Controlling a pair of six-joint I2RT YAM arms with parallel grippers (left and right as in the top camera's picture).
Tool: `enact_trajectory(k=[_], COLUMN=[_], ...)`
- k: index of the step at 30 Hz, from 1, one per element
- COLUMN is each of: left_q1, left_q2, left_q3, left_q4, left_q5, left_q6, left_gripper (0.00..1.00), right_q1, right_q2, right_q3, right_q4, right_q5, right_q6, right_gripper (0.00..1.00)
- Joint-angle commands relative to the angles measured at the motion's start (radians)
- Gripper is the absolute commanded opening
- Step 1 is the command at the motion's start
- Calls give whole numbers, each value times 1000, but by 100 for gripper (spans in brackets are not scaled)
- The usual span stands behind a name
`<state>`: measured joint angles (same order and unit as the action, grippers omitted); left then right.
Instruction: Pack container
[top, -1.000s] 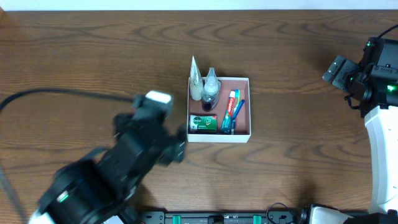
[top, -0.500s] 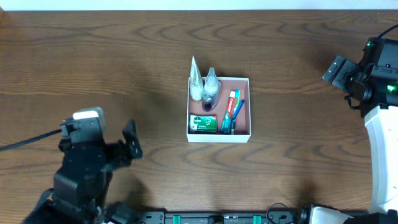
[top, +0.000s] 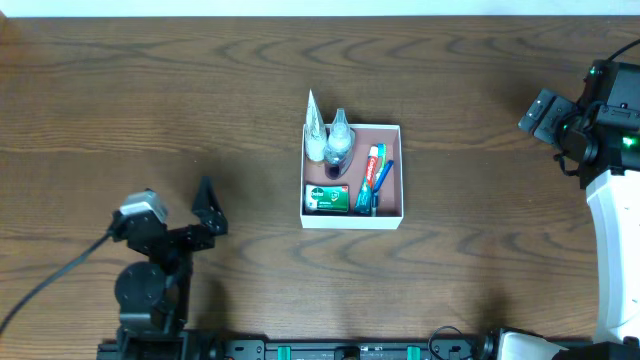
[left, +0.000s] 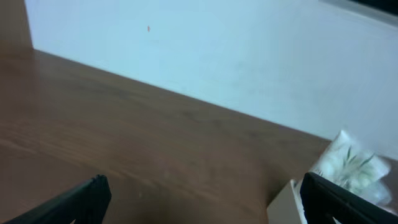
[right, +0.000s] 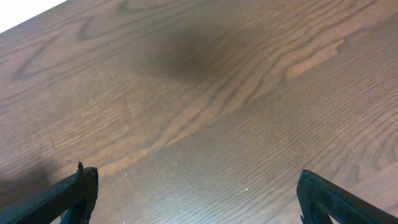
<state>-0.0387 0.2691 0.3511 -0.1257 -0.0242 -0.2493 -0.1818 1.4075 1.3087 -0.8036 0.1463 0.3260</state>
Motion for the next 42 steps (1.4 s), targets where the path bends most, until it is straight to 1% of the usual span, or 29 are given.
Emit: enact_trajectory(k=[1, 10, 15, 42], left_q1=[30, 62, 62, 62], left_q2=[-87, -262, -267, -264], left_q3=[-111, -288, -342, -347], left_q4=[40, 64, 60, 61], left_q5=[85, 88, 88, 88], left_q6=[8, 2, 2, 2], left_gripper=[98, 98, 98, 98], right_q1=[-5, -5, -5, -5], right_q2=[5, 5, 5, 5], right_q3=[4, 4, 4, 4], right_q4=[-1, -1, -1, -1], right_q5=[0, 0, 0, 0], right_q6=[10, 10, 10, 10], right_gripper=[99, 99, 99, 99])
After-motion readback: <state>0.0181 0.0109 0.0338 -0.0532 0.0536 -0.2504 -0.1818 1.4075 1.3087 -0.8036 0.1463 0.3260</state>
